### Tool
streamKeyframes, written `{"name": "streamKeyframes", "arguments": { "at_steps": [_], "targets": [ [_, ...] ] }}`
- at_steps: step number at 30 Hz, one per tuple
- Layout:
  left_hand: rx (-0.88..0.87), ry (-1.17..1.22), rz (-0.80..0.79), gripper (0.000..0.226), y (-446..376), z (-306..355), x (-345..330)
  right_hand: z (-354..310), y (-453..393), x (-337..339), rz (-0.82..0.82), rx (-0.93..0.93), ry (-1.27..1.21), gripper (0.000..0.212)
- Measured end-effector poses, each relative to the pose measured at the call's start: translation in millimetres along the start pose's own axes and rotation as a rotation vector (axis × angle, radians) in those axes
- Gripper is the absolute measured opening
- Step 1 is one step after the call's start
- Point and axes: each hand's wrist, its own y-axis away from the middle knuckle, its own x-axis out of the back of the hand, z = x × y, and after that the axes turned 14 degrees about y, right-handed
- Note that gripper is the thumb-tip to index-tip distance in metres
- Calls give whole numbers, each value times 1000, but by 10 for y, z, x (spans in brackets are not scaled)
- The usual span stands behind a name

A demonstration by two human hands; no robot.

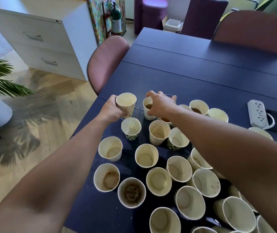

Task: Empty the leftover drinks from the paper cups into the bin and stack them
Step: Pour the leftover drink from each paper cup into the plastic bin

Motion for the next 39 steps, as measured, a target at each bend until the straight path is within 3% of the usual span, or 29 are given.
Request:
{"name": "streamKeyframes", "arguments": {
  "at_steps": [10, 14, 17, 23, 29, 39],
  "targets": [
    [47, -82, -164, 76, -51, -7, 84, 40, 25, 114, 112, -21, -75, 67],
    [28, -133, -137, 84, 32, 152, 164, 89, 115, 308, 150, -5, -85, 66],
    [-83, -224, -53, 89, 238, 407, 145, 167, 264, 511, 170, 16, -78, 65],
    [-260, -206, -69, 76, 798, 840, -300, 424, 793, 996, 224, 81, -72, 65],
    [-310, -123, -118, 86, 1323, 1100, -911, 778, 1523, 1445, 235, 140, -71, 64],
    [-396, 91, -207, 52, 2436, 1314, -1835, 1695, 2935, 1481, 154, 165, -239, 67]
  ]
}}
